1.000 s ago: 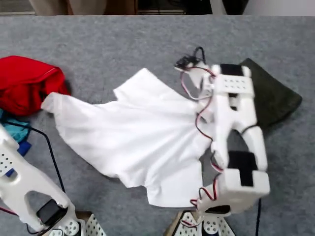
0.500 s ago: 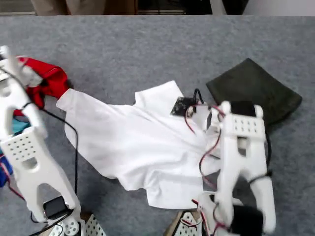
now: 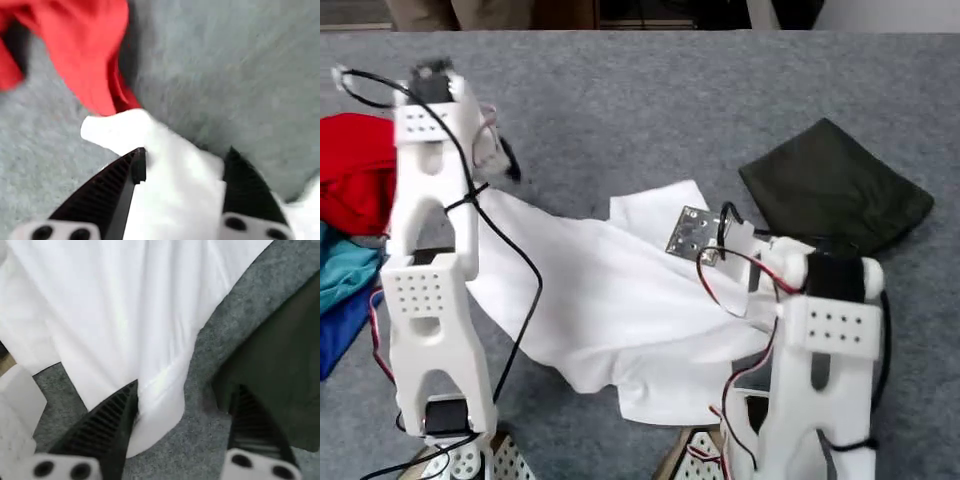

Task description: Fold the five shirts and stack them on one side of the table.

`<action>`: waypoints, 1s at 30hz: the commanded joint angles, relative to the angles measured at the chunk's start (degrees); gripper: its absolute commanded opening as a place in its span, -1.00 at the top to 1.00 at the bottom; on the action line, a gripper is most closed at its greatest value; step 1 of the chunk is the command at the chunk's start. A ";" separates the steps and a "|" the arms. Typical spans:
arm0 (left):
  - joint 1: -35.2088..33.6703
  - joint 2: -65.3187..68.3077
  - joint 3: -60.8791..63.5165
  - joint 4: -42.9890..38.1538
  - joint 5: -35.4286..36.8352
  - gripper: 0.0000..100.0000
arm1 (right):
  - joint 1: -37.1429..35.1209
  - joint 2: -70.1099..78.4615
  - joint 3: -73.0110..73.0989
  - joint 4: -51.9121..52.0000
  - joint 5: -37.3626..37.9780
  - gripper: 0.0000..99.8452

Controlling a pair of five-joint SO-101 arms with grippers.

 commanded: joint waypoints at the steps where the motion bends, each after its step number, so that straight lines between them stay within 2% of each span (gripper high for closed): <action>1: 0.00 1.19 3.87 0.62 -5.01 0.91 | 0.04 -2.95 -6.02 1.41 0.79 0.41; 2: -0.09 1.89 4.84 0.62 -6.15 0.98 | -0.04 -2.95 -6.90 1.32 0.79 0.41; 4: -0.09 2.24 7.91 0.62 -8.00 0.93 | -0.22 -2.51 -8.66 1.14 0.79 0.41; 10: 0.00 -1.36 18.02 0.62 -12.04 0.96 | 0.13 1.19 -12.09 1.67 0.79 0.41; 16: 0.00 -12.09 30.68 0.62 -20.13 0.96 | 0.13 1.27 -15.43 10.73 2.90 0.41; 23: 0.00 -25.98 47.30 0.62 -31.38 0.96 | 6.46 -5.23 -12.97 10.55 8.79 0.41; 26: -0.44 -30.02 52.22 0.53 -34.29 0.96 | 7.60 -7.60 -12.88 10.55 8.18 0.41; 30: -3.16 -33.01 54.77 0.53 -34.73 0.96 | 6.81 -11.91 -10.51 10.29 1.58 0.41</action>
